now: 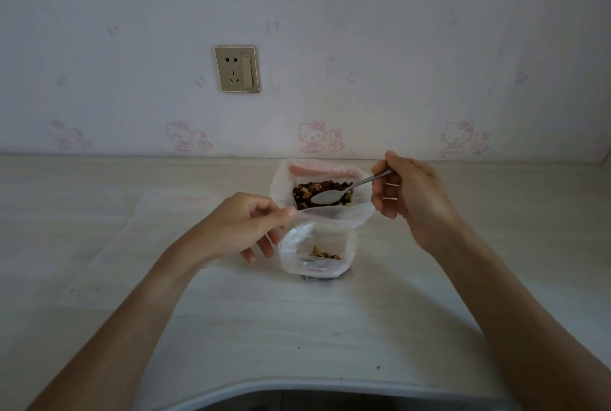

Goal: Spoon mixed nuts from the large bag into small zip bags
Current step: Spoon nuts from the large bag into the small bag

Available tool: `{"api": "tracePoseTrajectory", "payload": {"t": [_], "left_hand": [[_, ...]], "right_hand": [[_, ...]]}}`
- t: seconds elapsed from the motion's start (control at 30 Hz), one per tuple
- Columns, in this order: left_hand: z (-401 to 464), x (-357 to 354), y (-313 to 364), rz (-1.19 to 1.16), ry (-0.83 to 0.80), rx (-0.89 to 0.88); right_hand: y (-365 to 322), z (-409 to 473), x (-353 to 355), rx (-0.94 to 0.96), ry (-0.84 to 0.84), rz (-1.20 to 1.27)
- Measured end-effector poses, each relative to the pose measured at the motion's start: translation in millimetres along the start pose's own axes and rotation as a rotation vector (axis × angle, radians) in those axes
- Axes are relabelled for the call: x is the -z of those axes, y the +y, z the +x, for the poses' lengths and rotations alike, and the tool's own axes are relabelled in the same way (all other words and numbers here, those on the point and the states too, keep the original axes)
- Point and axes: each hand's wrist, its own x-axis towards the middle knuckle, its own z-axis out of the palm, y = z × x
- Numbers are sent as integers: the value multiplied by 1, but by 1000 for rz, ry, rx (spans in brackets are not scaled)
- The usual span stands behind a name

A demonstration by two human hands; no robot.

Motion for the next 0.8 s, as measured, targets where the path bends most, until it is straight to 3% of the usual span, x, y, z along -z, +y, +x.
{"api": "tracePoseTrajectory", "payload": {"t": [0.23, 0.33, 0.47, 0.8], "left_hand": [[34, -2, -26, 166, 595, 55], [50, -4, -17, 105, 583, 36], [71, -19, -1, 81, 441, 34], [79, -38, -18, 39, 503, -100]], "right_hand": [[5, 1, -4, 51, 162, -148], [7, 0, -9, 126, 195, -311], [13, 0, -15, 121, 167, -448], [23, -1, -21, -77, 57, -229]]}}
